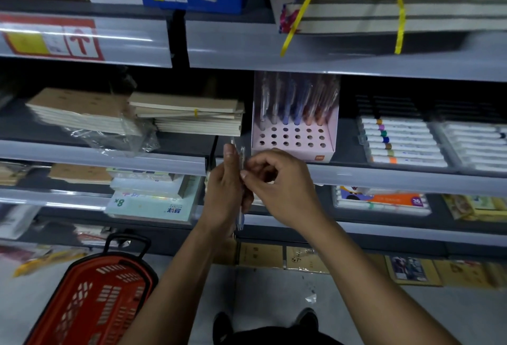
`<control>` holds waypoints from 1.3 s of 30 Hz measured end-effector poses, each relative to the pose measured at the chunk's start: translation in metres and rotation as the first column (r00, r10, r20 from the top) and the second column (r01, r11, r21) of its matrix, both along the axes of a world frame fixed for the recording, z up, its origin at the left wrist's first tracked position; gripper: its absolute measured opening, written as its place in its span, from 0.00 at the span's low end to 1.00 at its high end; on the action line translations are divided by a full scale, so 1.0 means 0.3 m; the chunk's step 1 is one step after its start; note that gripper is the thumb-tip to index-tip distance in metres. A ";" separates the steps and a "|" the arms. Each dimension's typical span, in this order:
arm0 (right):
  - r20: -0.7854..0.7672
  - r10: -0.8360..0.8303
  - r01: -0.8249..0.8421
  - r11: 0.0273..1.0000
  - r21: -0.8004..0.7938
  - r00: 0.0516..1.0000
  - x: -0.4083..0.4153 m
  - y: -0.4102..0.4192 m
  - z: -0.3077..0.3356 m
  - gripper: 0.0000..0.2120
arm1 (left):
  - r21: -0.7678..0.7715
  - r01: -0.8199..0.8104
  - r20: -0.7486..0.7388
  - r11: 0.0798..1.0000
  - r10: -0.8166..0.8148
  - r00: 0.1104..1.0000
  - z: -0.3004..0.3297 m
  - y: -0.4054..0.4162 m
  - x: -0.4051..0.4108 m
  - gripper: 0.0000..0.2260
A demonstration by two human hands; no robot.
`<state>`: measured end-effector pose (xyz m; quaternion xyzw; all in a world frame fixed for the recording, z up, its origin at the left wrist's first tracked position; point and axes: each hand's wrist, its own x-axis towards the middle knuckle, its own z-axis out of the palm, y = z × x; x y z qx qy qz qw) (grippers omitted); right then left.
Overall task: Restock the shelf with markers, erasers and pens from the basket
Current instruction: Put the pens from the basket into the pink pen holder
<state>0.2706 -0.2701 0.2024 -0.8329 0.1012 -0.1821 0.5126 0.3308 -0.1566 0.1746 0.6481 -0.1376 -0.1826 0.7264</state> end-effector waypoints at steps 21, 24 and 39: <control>0.209 -0.284 0.246 0.950 0.192 0.936 0.059 -0.155 0.104 0.09 | 0.150 -0.099 0.332 0.984 0.044 0.942 -0.011 -0.033 0.005 0.27; 0.284 -0.372 0.329 0.925 0.189 0.884 0.080 -0.179 0.125 0.11 | 0.170 -0.150 0.411 0.974 0.069 0.909 -0.003 -0.036 0.005 0.25; 0.248 -0.458 0.484 0.874 -0.051 0.854 0.159 -0.196 0.098 0.03 | 0.288 -0.159 0.508 0.944 -0.010 0.861 -0.014 -0.028 0.014 0.17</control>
